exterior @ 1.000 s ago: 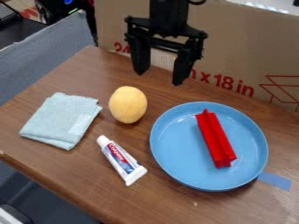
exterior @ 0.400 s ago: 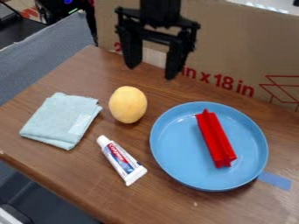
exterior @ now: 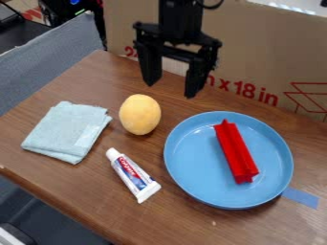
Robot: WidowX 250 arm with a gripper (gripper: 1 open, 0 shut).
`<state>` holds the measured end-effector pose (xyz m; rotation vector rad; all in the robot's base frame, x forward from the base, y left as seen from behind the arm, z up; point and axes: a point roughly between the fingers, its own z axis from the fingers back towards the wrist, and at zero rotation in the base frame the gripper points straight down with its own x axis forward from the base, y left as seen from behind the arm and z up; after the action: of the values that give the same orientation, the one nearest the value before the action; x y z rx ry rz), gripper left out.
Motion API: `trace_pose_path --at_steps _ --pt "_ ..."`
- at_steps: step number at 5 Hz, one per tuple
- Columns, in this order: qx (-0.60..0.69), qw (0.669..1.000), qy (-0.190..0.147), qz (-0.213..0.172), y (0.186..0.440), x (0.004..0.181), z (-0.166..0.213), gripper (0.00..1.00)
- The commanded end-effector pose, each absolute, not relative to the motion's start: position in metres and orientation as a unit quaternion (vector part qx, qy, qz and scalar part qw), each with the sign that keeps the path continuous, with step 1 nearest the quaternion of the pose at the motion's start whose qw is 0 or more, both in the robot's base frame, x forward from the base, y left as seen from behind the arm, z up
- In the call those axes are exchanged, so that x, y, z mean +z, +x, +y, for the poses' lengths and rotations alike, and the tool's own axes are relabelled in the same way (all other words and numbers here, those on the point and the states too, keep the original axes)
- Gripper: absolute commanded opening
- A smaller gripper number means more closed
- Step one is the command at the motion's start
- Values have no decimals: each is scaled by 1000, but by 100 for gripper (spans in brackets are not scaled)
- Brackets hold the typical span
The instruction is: Move the red object from the blue plate to the table
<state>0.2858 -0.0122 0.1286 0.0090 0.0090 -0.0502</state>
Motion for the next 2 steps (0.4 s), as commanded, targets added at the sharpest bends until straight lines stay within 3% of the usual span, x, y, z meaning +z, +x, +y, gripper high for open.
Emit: trace_pose_path --at_steps 1,2 --pt "-19 1000 -2 -16 288 164 -9 100" --pt "-18 1000 -8 -12 292 161 -11 100"
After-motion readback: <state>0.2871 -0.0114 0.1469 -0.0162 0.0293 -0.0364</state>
